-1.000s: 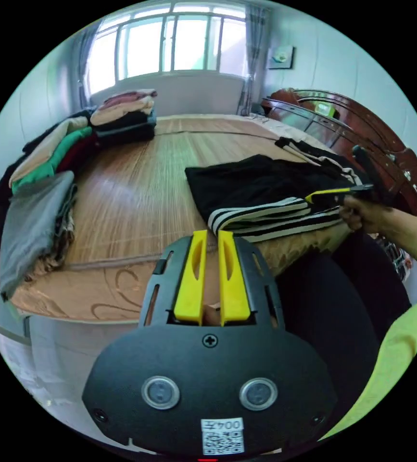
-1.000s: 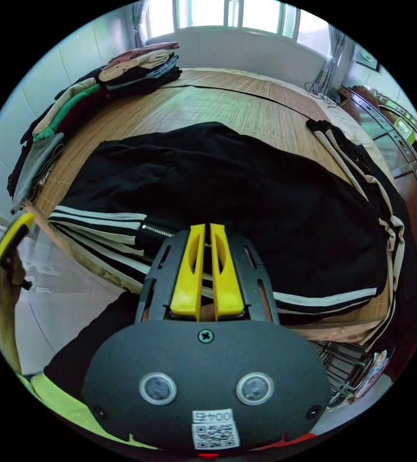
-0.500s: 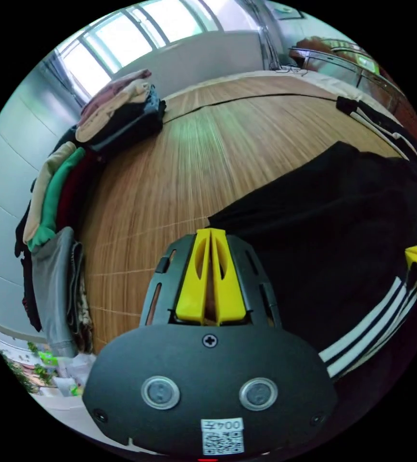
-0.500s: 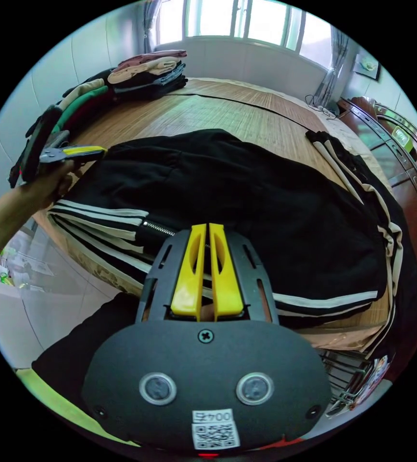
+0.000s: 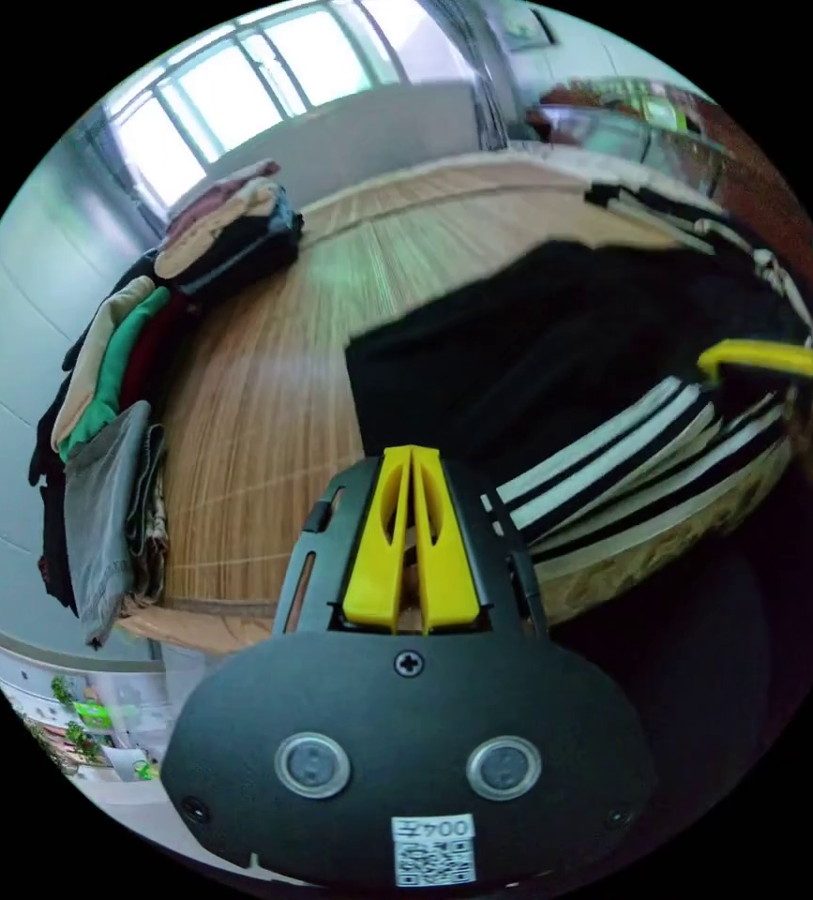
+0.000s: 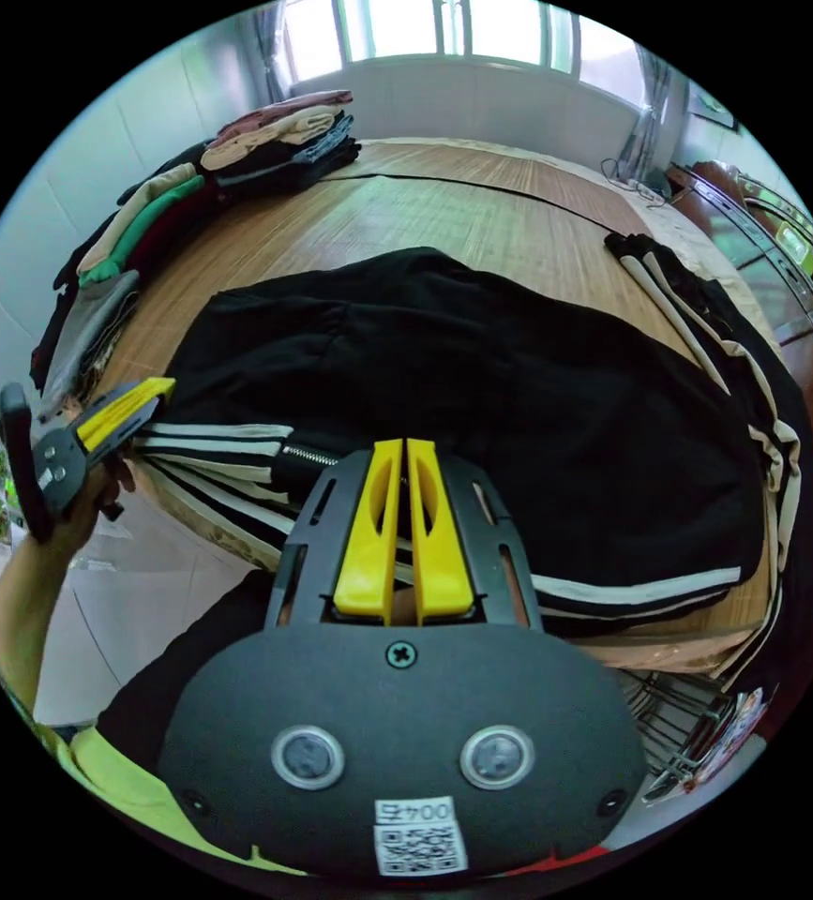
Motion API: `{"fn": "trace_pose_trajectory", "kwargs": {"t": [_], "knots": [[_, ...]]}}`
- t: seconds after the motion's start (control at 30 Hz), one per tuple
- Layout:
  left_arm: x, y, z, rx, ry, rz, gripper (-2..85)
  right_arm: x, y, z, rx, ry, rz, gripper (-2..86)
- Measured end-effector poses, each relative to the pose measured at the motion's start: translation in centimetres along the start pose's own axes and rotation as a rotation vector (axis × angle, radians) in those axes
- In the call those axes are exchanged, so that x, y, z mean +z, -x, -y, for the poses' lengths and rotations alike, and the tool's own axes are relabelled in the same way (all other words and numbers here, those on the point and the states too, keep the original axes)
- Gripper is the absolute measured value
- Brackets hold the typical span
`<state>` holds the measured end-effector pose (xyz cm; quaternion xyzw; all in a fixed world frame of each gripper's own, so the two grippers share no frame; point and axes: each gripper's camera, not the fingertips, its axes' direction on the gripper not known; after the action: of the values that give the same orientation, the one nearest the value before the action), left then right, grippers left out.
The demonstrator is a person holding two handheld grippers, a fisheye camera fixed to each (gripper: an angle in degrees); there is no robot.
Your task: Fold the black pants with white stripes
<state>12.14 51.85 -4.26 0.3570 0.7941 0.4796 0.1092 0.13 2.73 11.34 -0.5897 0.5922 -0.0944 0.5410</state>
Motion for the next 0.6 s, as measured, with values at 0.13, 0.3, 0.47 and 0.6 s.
{"fn": "trace_pose_trajectory", "kwargs": {"t": [0.13,0.3,0.47,0.6], "knots": [[0.5,0.9,-1.2,-0.040,-0.017,-0.023,0.0,-1.8,-3.0,-3.2,0.080,-0.132,-0.005,0.4],[2.1,-0.4,-3.2,0.031,-0.004,-0.059,0.1,1.4,-8.5,-8.2,0.202,-0.137,0.137,1.6],[2.4,0.7,-4.0,-0.069,-0.019,-0.084,0.1,-1.1,-16.9,-12.9,0.351,-0.272,0.328,8.8],[-0.5,0.2,-6.6,-0.065,-0.126,-0.101,0.1,-2.3,-27.7,-21.3,0.659,-0.425,0.556,10.7]]}}
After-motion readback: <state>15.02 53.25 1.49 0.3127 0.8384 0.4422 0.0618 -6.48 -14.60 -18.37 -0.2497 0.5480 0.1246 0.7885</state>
